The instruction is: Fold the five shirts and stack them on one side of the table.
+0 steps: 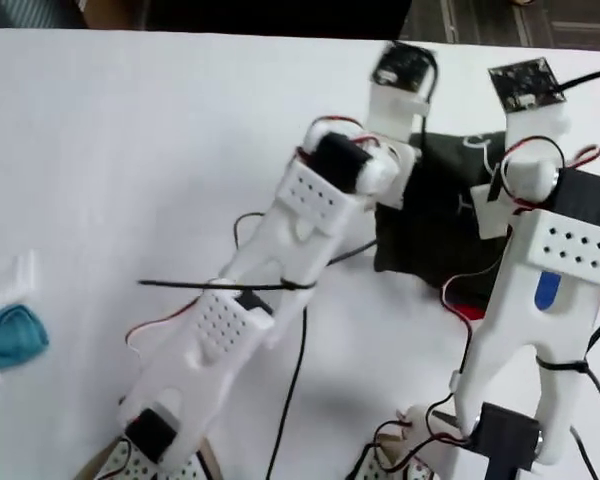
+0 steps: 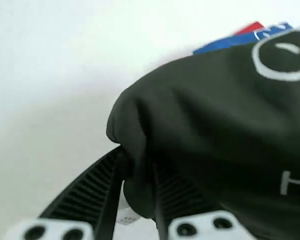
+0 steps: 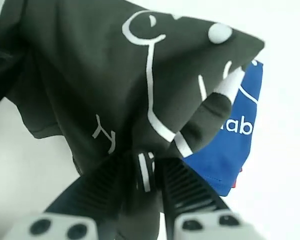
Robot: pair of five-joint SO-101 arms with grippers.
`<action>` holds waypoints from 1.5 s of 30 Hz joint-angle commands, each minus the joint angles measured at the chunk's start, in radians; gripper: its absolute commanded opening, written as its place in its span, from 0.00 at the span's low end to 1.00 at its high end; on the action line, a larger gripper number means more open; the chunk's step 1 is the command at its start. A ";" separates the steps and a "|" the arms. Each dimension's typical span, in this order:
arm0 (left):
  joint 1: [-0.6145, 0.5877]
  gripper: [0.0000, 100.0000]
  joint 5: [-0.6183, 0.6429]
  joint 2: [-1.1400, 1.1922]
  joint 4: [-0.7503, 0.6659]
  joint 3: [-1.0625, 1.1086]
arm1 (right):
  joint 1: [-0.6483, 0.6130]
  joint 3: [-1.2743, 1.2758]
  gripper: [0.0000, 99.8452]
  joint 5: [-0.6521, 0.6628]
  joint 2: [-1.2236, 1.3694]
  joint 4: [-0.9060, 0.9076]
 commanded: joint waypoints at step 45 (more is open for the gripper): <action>-0.166 0.17 -0.054 0.040 -0.083 -0.150 | 0.292 0.141 0.02 0.166 0.249 -0.433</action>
